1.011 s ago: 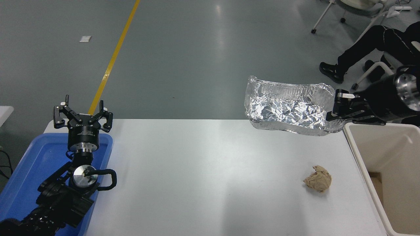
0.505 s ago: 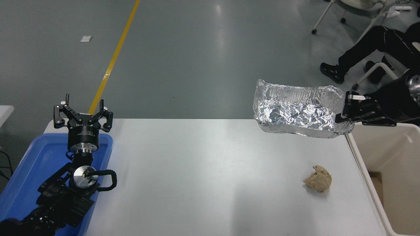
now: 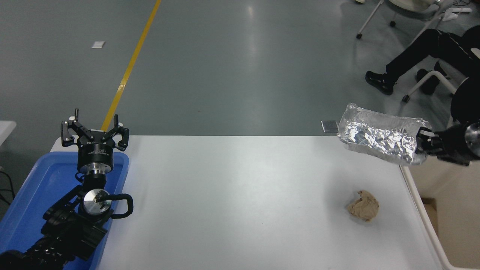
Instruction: Pick up foil plate and place in dustbin
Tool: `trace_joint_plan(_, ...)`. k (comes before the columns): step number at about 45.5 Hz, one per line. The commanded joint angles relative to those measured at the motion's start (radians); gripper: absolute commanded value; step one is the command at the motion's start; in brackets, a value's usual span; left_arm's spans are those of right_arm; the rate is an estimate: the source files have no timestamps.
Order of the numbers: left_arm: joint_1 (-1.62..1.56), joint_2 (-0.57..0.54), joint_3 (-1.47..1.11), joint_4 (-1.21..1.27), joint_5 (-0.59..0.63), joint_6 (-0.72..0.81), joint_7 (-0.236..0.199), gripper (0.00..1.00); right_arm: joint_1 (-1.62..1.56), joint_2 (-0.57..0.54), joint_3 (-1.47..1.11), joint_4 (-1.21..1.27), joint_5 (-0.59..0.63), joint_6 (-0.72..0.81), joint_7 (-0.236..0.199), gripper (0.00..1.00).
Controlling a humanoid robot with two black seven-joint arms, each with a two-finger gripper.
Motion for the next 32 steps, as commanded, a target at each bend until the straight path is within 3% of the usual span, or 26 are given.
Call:
trace_joint_plan(1,0.000,0.000,0.000,0.000,0.000,0.001,-0.001,0.99,-0.357,0.048,0.107,-0.316,0.193,-0.138,-0.009,0.00)
trace_joint_plan(13,0.000,-0.001,-0.002,-0.001,0.000,-0.001,-0.001,0.99,-0.555,0.099,0.222,-0.468,0.215,-0.316,-0.018,0.00)
trace_joint_plan(32,0.000,-0.001,-0.002,0.000,-0.002,0.001,-0.001,0.99,-0.624,0.116,0.296,-0.483,0.223,-0.334,-0.086,0.00)
